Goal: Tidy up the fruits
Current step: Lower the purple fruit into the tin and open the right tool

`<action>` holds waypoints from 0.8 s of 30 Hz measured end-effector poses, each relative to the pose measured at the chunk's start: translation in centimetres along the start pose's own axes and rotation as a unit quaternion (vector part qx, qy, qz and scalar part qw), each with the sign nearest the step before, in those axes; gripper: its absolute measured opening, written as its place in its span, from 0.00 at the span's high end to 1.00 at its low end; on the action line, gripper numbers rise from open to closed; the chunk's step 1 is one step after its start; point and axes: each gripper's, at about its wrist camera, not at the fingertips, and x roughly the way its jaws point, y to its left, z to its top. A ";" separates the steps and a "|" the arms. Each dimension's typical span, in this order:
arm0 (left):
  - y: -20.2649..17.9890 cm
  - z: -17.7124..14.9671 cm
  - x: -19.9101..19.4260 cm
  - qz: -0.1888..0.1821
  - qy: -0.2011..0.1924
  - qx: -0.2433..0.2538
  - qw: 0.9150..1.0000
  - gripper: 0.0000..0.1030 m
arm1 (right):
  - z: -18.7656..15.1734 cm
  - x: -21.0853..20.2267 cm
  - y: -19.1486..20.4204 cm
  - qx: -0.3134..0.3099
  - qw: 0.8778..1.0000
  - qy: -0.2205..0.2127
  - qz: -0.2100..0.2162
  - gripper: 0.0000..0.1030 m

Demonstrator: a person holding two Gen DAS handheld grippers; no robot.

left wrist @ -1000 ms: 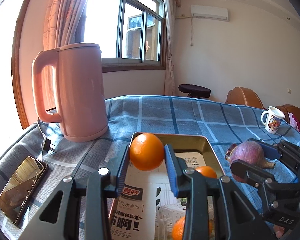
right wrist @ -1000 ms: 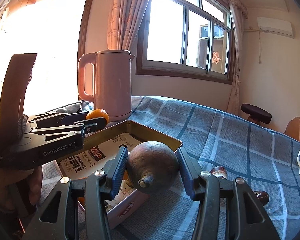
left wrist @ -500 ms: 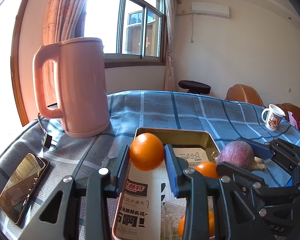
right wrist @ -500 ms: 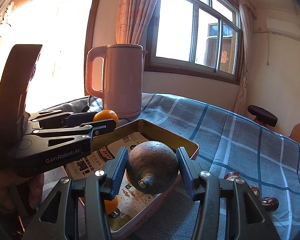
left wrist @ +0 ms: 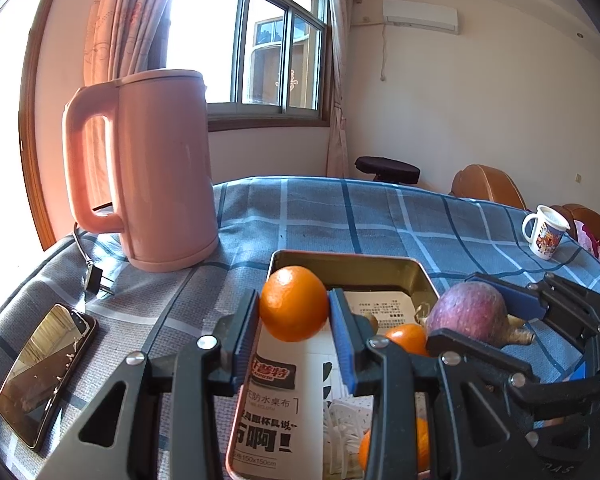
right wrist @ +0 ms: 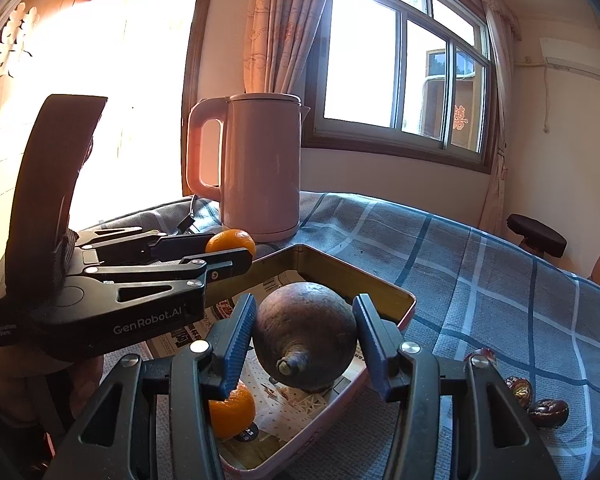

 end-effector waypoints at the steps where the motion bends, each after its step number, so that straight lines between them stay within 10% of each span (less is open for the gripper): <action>1: 0.0 0.0 0.0 -0.001 0.001 0.000 1.000 0.64 | 0.0 0.0 0.1 0.000 1.000 0.000 0.005 0.49; 24: -0.6 -0.1 1.0 -0.018 0.029 0.018 0.999 0.63 | 0.0 1.6 0.0 0.006 0.999 0.046 0.004 0.49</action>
